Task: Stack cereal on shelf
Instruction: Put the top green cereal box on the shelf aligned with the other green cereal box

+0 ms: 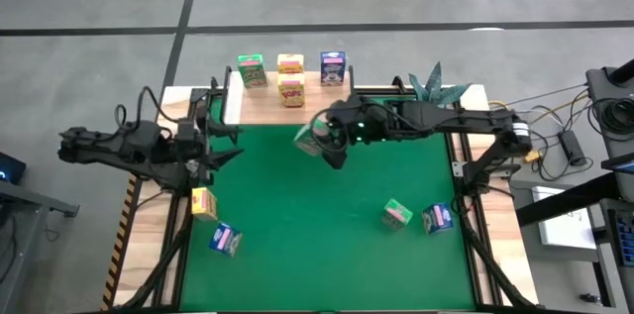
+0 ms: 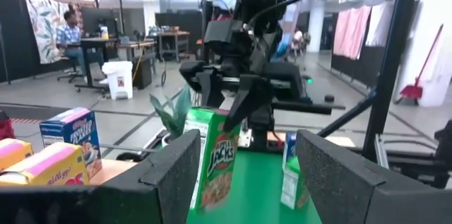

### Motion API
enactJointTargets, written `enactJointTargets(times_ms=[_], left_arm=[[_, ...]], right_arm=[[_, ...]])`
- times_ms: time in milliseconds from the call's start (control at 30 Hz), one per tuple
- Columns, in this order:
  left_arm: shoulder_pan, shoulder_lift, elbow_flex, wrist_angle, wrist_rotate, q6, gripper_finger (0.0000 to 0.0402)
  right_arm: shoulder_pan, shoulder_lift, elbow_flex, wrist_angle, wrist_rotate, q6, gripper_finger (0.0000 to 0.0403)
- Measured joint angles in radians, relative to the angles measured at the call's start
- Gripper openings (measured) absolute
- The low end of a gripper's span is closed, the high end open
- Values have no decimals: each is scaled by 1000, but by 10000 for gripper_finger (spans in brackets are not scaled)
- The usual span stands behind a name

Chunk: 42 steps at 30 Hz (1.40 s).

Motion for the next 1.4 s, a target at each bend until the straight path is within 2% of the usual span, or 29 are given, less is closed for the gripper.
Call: enactJointTargets(times_ms=[500, 867, 1000, 1400], left_arm=[[0, -77, 4, 0, 0, -6, 217], [0, -89, 5, -1, 0, -4, 217], [0, -86, 5, 4, 0, 0, 217], [0, -86, 2, 7, -1, 2, 217]], right_arm=[[-36, 421, 666, -148, -2, -386, 176], [-120, 517, 657, -7, -37, -637, 176], [-131, 549, 657, 47, -87, -641, 176], [-154, 642, 657, 237, -83, -675, 176]])
